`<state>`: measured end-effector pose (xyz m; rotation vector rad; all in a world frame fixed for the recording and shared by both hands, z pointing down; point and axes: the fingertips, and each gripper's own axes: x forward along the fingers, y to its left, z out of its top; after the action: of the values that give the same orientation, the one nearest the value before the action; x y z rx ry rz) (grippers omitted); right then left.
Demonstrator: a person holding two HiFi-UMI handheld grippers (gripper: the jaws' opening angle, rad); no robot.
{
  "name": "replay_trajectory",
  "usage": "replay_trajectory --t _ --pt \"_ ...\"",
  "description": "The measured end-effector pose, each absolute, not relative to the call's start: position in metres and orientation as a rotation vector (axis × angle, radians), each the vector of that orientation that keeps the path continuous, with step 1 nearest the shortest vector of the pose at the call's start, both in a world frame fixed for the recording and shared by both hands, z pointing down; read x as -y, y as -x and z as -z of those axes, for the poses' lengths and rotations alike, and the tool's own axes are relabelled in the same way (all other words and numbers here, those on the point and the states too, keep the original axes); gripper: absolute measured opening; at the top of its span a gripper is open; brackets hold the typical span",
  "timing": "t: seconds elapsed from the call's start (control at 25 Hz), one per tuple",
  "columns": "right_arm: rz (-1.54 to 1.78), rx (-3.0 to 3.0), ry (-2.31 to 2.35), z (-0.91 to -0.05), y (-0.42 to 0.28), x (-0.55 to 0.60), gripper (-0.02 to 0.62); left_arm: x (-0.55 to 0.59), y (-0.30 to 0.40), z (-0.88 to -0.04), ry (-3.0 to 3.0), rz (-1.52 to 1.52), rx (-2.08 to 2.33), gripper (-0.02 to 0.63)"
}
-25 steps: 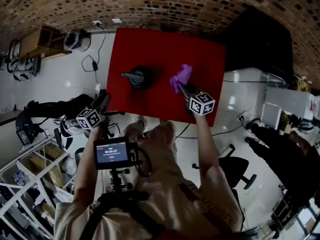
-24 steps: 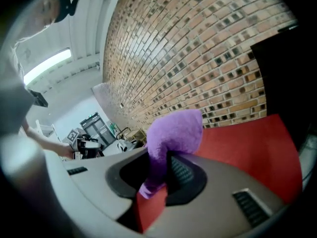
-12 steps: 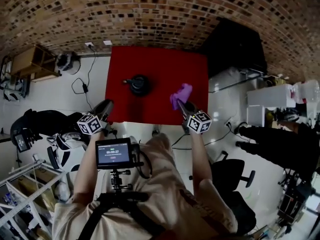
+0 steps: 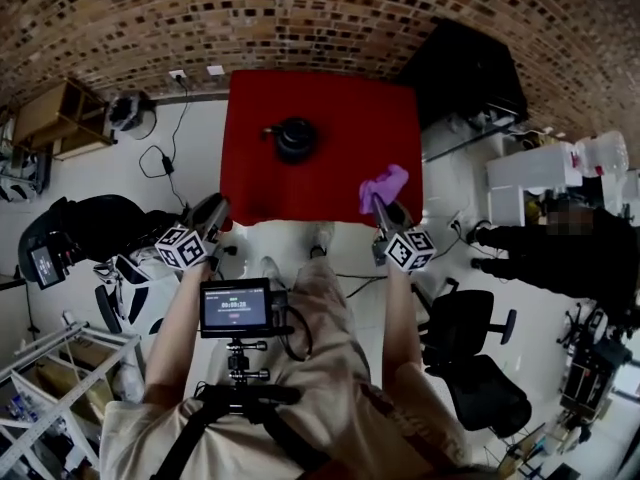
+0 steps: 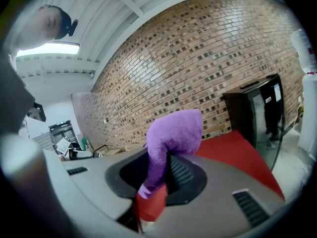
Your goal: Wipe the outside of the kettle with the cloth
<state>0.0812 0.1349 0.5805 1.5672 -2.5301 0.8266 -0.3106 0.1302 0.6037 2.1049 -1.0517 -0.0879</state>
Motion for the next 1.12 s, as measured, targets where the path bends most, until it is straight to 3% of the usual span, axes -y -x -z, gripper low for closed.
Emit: replay_trajectory --t 0.24,0.56,0.68,0.84,1.0,1.12 --pt "-0.847 2.538 -1.594 -0.582 -0.074 -0.170 0.097 -0.149 0.312 -0.616 -2.109 0.051 1.040 0.123" --pt "-0.803 2.539 -1.525 -0.583 -0.061 -0.142 0.097 -0.076 0.292 -0.629 -2.188 -0.166 1.024 0.123" --pt "-0.891 2.534 -1.500 -0.606 -0.066 -0.129 0.097 -0.037 0.276 -0.654 -2.253 -0.390 1.025 0.124" --pt "-0.892 2.525 -1.414 -0.616 -0.065 -0.105 0.097 0.024 0.247 -0.711 -2.297 -0.801 0.945 0.225" --pt "-0.912 2.526 -1.388 -0.619 -0.064 -0.098 0.097 0.058 0.232 -0.770 -2.314 -1.221 0.807 0.238" --pt "-0.939 2.521 -1.381 -0.623 -0.067 -0.101 0.097 0.080 0.224 -0.785 -2.319 -1.334 0.770 0.239"
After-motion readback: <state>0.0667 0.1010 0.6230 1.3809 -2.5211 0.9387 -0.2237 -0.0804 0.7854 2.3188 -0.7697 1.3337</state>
